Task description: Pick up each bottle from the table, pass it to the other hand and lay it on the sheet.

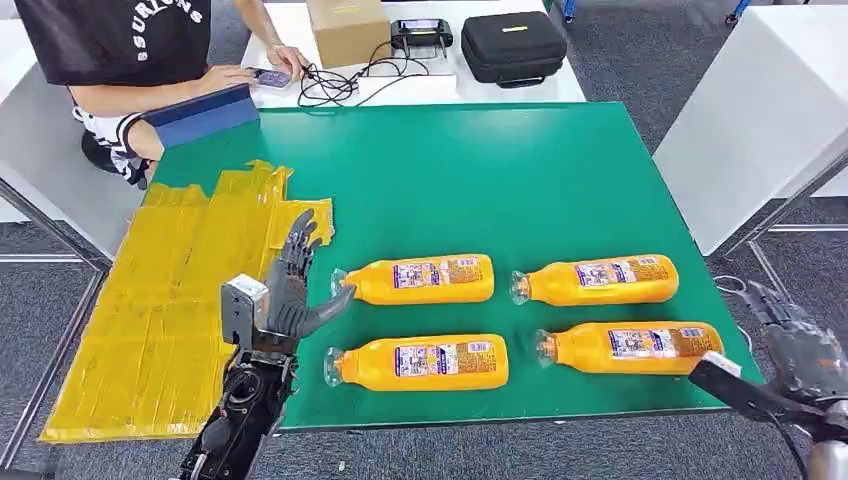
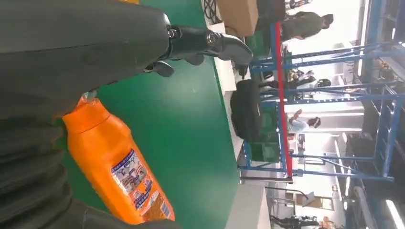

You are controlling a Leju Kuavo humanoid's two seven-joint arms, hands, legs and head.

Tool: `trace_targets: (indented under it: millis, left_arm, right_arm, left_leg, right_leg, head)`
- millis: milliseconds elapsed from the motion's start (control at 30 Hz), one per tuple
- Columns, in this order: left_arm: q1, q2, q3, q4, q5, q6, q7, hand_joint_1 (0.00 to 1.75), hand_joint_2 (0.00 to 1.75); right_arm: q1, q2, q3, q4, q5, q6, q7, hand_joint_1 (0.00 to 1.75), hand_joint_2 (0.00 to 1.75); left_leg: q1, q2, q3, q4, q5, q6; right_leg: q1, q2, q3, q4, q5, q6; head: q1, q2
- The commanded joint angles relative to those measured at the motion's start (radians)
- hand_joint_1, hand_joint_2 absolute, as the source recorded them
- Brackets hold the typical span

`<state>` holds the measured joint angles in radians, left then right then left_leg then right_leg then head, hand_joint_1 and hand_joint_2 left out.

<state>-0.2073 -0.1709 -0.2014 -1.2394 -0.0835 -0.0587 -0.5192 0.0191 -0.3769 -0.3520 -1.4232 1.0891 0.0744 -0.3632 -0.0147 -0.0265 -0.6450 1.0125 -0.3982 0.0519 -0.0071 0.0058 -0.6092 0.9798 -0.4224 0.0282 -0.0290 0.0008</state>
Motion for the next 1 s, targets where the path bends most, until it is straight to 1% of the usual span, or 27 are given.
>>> trace_targets:
  millis: [33, 67, 133, 200, 233, 267, 300, 333, 367, 400, 433, 500, 533, 600, 633, 667, 700, 733, 767, 800, 833, 867, 900, 1000]
  left_arm:
    - [-0.03, 0.008, 0.031, 0.068, -0.002, 0.007, 0.006, 0.0, 1.75]
    - [-0.03, 0.007, 0.031, 0.068, -0.005, 0.011, 0.011, 0.0, 1.75]
    - [-0.032, 0.005, 0.032, 0.071, -0.005, 0.012, 0.012, 0.0, 1.75]
    - [-0.039, 0.004, 0.032, 0.079, -0.005, 0.014, 0.013, 0.0, 1.75]
    - [-0.039, 0.004, 0.032, 0.079, -0.005, 0.014, 0.013, 0.0, 1.75]
    - [-0.042, 0.005, 0.032, 0.084, -0.006, 0.013, 0.013, 0.0, 1.75]
    - [-0.042, 0.005, 0.032, 0.084, -0.006, 0.013, 0.013, 0.0, 1.75]
    - [-0.042, 0.005, 0.032, 0.084, -0.006, 0.013, 0.013, 0.0, 1.75]
    - [-0.042, 0.005, 0.032, 0.084, -0.006, 0.013, 0.013, 0.0, 1.75]
    - [-0.042, 0.005, 0.032, 0.084, -0.006, 0.013, 0.013, 0.0, 1.75]
    - [-0.042, 0.005, 0.032, 0.084, -0.006, 0.013, 0.013, 0.0, 1.75]
    - [-0.042, 0.005, 0.032, 0.084, -0.006, 0.013, 0.013, 0.0, 1.75]
    - [-0.042, 0.005, 0.032, 0.084, -0.006, 0.013, 0.013, 0.0, 1.75]
    - [-0.043, 0.004, 0.034, 0.088, -0.006, 0.015, 0.013, 0.0, 1.75]
    - [-0.046, 0.003, 0.034, 0.093, -0.006, 0.015, 0.013, 0.0, 1.75]
    - [-0.049, 0.001, 0.034, 0.097, -0.006, 0.016, 0.014, 0.0, 1.75]
    - [-0.054, 0.001, 0.033, 0.105, -0.005, 0.017, 0.014, 0.0, 1.75]
    - [-0.057, 0.001, 0.032, 0.111, -0.004, 0.018, 0.015, 0.0, 1.75]
    - [-0.062, 0.001, 0.032, 0.118, -0.002, 0.019, 0.016, 0.0, 1.75]
    - [-0.067, 0.001, 0.031, 0.126, 0.0, 0.02, 0.016, 0.0, 1.75]
    - [-0.077, 0.001, 0.031, 0.137, 0.005, 0.02, 0.016, 0.0, 1.75]
    - [-0.087, -0.001, 0.031, 0.148, 0.008, 0.02, 0.017, 0.0, 1.75]
    - [-0.092, -0.001, 0.032, 0.153, 0.012, 0.02, 0.018, 0.0, 1.75]
    - [-0.096, -0.001, 0.034, 0.161, 0.017, 0.022, 0.02, 0.0, 1.75]
  right_arm:
    - [-0.139, 0.054, 0.224, 0.279, 0.024, -0.027, 0.021, 0.0, 1.75]
    - [-0.139, 0.058, 0.239, 0.29, 0.024, -0.026, 0.023, 0.0, 1.75]
    - [-0.135, 0.062, 0.258, 0.302, 0.022, -0.025, 0.026, 0.0, 1.75]
    - [-0.141, 0.066, 0.275, 0.315, 0.022, -0.022, 0.027, 0.0, 1.75]
    - [-0.141, 0.066, 0.275, 0.315, 0.022, -0.022, 0.027, 0.0, 1.75]
    - [-0.148, 0.064, 0.28, 0.325, 0.021, -0.021, 0.028, 0.0, 1.75]
    - [-0.149, 0.063, 0.28, 0.325, 0.021, -0.021, 0.028, 0.0, 1.75]
    - [-0.149, 0.063, 0.28, 0.325, 0.021, -0.021, 0.028, 0.0, 1.75]
    - [-0.149, 0.061, 0.279, 0.325, 0.021, -0.021, 0.028, 0.0, 1.75]
    - [-0.149, 0.061, 0.279, 0.325, 0.021, -0.021, 0.028, 0.0, 1.75]
    - [-0.149, 0.061, 0.279, 0.325, 0.021, -0.021, 0.028, 0.0, 1.75]
    - [-0.149, 0.061, 0.279, 0.325, 0.021, -0.021, 0.028, 0.0, 1.75]
    - [-0.149, 0.061, 0.279, 0.325, 0.021, -0.021, 0.028, 0.0, 1.75]
    - [-0.151, 0.063, 0.293, 0.329, 0.012, -0.012, 0.026, 0.0, 1.75]
    - [-0.153, 0.067, 0.307, 0.332, 0.004, -0.005, 0.023, 0.0, 1.75]
    - [-0.155, 0.067, 0.319, 0.336, -0.002, 0.003, 0.022, 0.0, 1.75]
    - [-0.159, 0.064, 0.332, 0.345, -0.009, 0.013, 0.023, 0.0, 1.75]
    - [-0.162, 0.058, 0.343, 0.351, -0.02, 0.027, 0.024, 0.58, 1.75]
    - [-0.161, 0.047, 0.355, 0.356, -0.03, 0.041, 0.028, 1.55, 1.75]
    - [-0.159, 0.035, 0.367, 0.361, -0.047, 0.063, 0.038, 1.75, 1.75]
    - [-0.152, 0.01, 0.383, 0.363, -0.06, 0.114, 0.056, 1.75, 1.75]
    - [-0.141, -0.014, 0.391, 0.362, -0.069, 0.147, 0.072, 1.75, 1.75]
    - [-0.133, -0.026, 0.395, 0.363, -0.073, 0.163, 0.079, 1.75, 1.75]
    - [-0.104, -0.049, 0.401, 0.338, -0.095, 0.182, 0.088, 1.75, 1.75]
  left_leg:
    - [0.003, 0.007, 0.007, -0.002, -0.002, -0.003]
    - [0.003, 0.007, 0.009, -0.002, -0.003, -0.004]
    - [0.002, 0.006, 0.007, -0.001, -0.002, -0.003]
    - [0.002, 0.006, 0.01, -0.002, -0.003, -0.004]
    - [0.002, 0.005, 0.008, -0.001, -0.002, -0.003]
    - [0.002, 0.006, 0.008, -0.002, -0.003, -0.004]
    - [0.002, 0.004, 0.004, -0.001, -0.001, -0.002]
    - [0.002, 0.007, 0.013, -0.001, -0.005, -0.005]
    - [0.001, 0.003, 0.004, -0.001, -0.001, -0.002]
    - [0.002, 0.004, 0.007, -0.001, -0.002, -0.004]
    - [0.001, 0.003, 0.005, -0.001, -0.001, -0.003]
    - [0.002, 0.003, 0.007, -0.001, -0.002, -0.004]
    - [0.001, 0.003, 0.004, -0.001, -0.001, -0.003]
    - [0.001, 0.003, 0.007, -0.001, -0.002, -0.004]
    - [0.001, 0.002, 0.004, -0.001, -0.001, -0.003]
    - [0.001, 0.003, 0.006, -0.001, -0.002, -0.003]
    - [0.002, 0.002, 0.004, -0.001, -0.001, -0.003]
    - [0.002, 0.003, 0.006, -0.001, -0.002, -0.003]
    - [0.001, 0.002, 0.004, -0.001, -0.001, -0.002]
    - [0.002, 0.004, 0.008, -0.001, -0.002, -0.004]
    - [0.001, 0.001, 0.004, -0.001, -0.001, -0.002]
    - [0.002, 0.004, 0.011, -0.001, -0.004, -0.005]
    - [0.002, 0.0, 0.006, -0.001, -0.001, -0.003]
    - [0.002, -0.001, 0.011, -0.001, -0.002, -0.004]
  right_leg:
    - [0.003, 0.005, 0.007, -0.004, 0.0, -0.001]
    - [0.003, 0.005, 0.009, -0.004, 0.0, -0.001]
    - [0.002, 0.004, 0.007, -0.003, 0.0, -0.001]
    - [0.003, 0.004, 0.01, -0.004, -0.001, -0.001]
    - [0.002, 0.003, 0.008, -0.003, -0.001, -0.001]
    - [0.002, 0.003, 0.008, -0.004, -0.001, -0.001]
    - [0.002, 0.002, 0.005, -0.002, 0.0, -0.001]
    - [0.002, 0.004, 0.013, -0.004, -0.002, -0.001]
    - [0.001, 0.002, 0.004, -0.002, 0.0, -0.001]
    - [0.002, 0.002, 0.007, -0.002, -0.001, -0.001]
    - [0.001, 0.001, 0.005, -0.002, -0.001, -0.001]
    - [0.001, 0.001, 0.007, -0.003, -0.001, -0.001]
    - [0.001, 0.001, 0.005, -0.002, 0.0, -0.001]
    - [0.001, 0.001, 0.007, -0.002, -0.001, -0.001]
    - [0.001, 0.001, 0.005, -0.002, -0.001, -0.001]
    - [0.001, 0.001, 0.006, -0.002, -0.001, -0.001]
    - [0.001, 0.001, 0.004, -0.002, 0.0, -0.001]
    - [0.002, 0.001, 0.007, -0.002, -0.001, -0.001]
    - [0.001, 0.001, 0.004, -0.002, 0.0, -0.001]
    - [0.002, 0.001, 0.009, -0.003, -0.002, -0.001]
    - [0.001, 0.0, 0.004, -0.002, 0.0, -0.001]
    - [0.002, 0.0, 0.012, -0.003, -0.003, -0.001]
    - [0.002, -0.002, 0.007, -0.002, -0.002, -0.001]
    - [0.002, -0.005, 0.012, -0.003, -0.003, -0.001]
  head:
    - [0.0, 0.0]
    - [0.0, 0.0]
    - [0.0, 0.0]
    - [0.0, 0.0]
    - [0.0, 0.0]
    - [0.0, 0.0]
    - [0.0, 0.0]
    - [0.0, 0.0]
    - [0.0, 0.0]
    - [0.0, 0.0]
    - [0.0, 0.0]
    - [0.0, 0.0]
    - [0.0, 0.0]
    - [0.0, 0.0]
    - [0.0, 0.0]
    - [0.0, 0.0]
    - [0.0, 0.0]
    - [0.0, 0.0]
    - [0.0, 0.0]
    - [0.0, 0.0]
    - [0.0, 0.0]
    - [0.0, 0.0]
    - [0.0, 0.0]
    - [0.0, 0.0]
